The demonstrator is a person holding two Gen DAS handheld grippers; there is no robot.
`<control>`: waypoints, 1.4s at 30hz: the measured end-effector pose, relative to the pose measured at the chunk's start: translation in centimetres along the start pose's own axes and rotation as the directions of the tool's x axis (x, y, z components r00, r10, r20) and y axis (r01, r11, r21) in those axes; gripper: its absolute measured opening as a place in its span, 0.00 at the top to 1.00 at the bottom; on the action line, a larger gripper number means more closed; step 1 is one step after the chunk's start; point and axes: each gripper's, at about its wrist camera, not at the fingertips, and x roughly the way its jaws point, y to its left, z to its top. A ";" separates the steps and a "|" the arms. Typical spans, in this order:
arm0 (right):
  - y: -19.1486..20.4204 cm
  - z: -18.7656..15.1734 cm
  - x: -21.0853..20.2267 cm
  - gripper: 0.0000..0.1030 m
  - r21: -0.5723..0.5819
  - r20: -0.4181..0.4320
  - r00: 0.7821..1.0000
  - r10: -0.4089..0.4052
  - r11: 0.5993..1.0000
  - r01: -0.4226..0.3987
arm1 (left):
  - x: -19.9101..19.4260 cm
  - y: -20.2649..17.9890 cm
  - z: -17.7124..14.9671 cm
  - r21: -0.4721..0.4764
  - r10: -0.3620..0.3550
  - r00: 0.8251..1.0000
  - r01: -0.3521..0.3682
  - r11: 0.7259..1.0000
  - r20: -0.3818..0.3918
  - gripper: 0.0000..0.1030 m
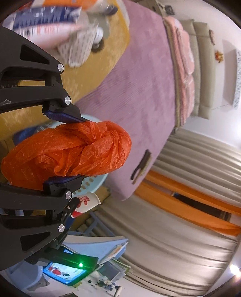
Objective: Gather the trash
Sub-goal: 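Carry the bag and cup over the blue wastebasket and open both tools, then move both tools back toward the trash pile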
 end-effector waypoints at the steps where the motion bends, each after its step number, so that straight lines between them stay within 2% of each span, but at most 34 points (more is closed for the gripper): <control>1: -0.4 -0.1 0.4 0.46 0.005 -0.008 1.000 -0.005 1.000 0.005 | 0.9 0.1 -0.2 0.003 0.002 1.000 -0.002 1.000 -0.014 0.57; 5: -0.9 -0.4 1.7 0.46 0.008 -0.035 0.999 -0.018 1.000 0.018 | 3.5 -0.3 -0.5 0.017 0.015 0.998 -0.014 1.000 -0.056 0.57; 11: -1.1 -0.6 2.9 0.45 0.010 -0.065 0.998 -0.022 1.000 0.023 | 4.5 -1.2 -1.2 0.035 0.018 0.996 -0.015 0.999 -0.084 0.55; 14: -1.5 -0.8 3.2 0.45 0.021 -0.078 0.997 -0.021 1.000 0.022 | 4.9 -1.5 -1.1 0.037 0.023 0.996 -0.020 0.999 -0.089 0.51; 17: -1.7 -0.6 3.4 0.45 0.020 -0.080 0.997 -0.018 1.000 0.019 | 4.5 -1.3 -0.9 0.033 0.031 0.997 -0.028 0.999 -0.075 0.40; 20: -1.2 -0.6 3.7 0.45 -0.005 -0.105 0.994 0.019 1.000 -0.020 | 3.4 -1.0 -0.9 0.016 0.025 0.998 -0.024 1.000 -0.050 0.35; 23: -0.4 -0.5 3.6 0.36 -0.037 -0.108 0.994 0.010 0.999 -0.014 | 1.7 -0.2 -0.7 -0.008 0.021 1.000 -0.021 1.000 -0.018 0.30; 32: 2.6 -1.0 0.8 0.35 -0.100 -0.081 0.994 0.077 0.991 -0.085 | -5.8 2.9 -1.3 -0.067 0.040 0.994 -0.034 0.997 0.098 0.26; 36: 5.2 -1.6 -1.1 0.35 -0.150 -0.065 0.992 0.110 0.981 -0.119 | -9.7 4.6 -1.8 -0.098 0.065 0.985 -0.050 0.994 0.158 0.23; 42: 9.7 -2.9 -3.9 0.35 -0.224 -0.047 0.981 0.187 0.955 -0.193 | -16.8 8.2 -2.8 -0.157 0.132 0.958 -0.094 0.983 0.254 0.22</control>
